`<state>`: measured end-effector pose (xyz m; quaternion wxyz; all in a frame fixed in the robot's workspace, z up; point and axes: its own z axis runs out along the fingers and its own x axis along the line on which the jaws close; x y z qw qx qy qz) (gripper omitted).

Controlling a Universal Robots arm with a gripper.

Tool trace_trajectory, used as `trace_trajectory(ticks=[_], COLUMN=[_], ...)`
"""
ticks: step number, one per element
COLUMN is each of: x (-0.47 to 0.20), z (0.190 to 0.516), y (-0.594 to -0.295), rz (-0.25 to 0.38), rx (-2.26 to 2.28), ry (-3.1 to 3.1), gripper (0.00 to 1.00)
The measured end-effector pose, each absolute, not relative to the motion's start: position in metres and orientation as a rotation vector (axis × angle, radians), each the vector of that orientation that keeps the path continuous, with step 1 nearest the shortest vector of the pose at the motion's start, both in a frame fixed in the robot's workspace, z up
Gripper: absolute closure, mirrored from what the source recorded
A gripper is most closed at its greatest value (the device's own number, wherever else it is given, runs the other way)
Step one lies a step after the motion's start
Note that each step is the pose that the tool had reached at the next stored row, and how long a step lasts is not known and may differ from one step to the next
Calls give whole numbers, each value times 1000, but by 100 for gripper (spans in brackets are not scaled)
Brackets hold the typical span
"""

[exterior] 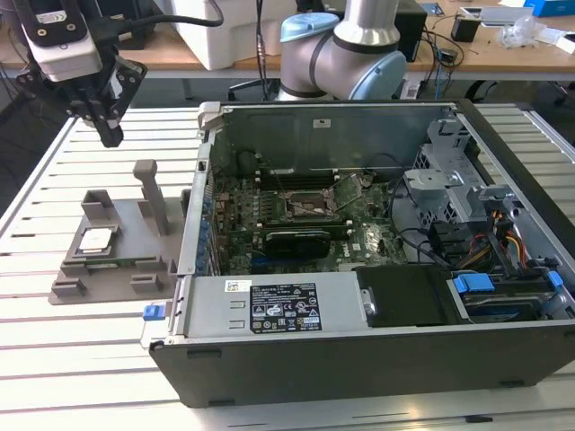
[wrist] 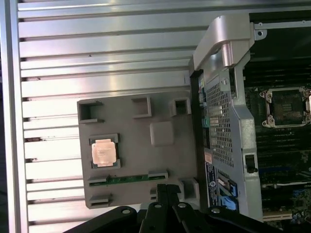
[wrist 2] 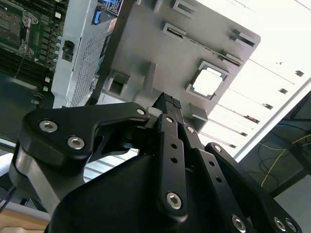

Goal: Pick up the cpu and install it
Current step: 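Reach for the cpu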

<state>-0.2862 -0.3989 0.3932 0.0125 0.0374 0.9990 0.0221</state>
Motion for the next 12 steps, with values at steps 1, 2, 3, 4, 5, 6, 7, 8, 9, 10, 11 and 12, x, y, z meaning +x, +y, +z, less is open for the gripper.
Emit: trace_trajectory(ticks=[1, 2, 3, 4, 5, 6, 7, 8, 9, 10, 11, 12], x=[-288, -290, -292, -294, -297, -301, -303, -306, -308, -310, -312, -314], z=[393, 393, 393, 393, 393, 393, 393, 393, 393, 393, 393, 393], y=[-399, -399, -399, -399, -399, -399, -399, -399, -399, -399, -399, -399], rz=[69, 69, 69, 69, 69, 69, 69, 69, 69, 69, 69, 69], rx=[116, 116, 117, 116, 117, 117, 117, 117, 117, 117, 117, 117], ry=[3114, 3114, 3114, 3114, 3114, 3114, 3114, 3114, 3114, 3114, 3114, 3114], gripper=[89, 89, 89, 89, 89, 89, 89, 89, 89, 89, 89, 89])
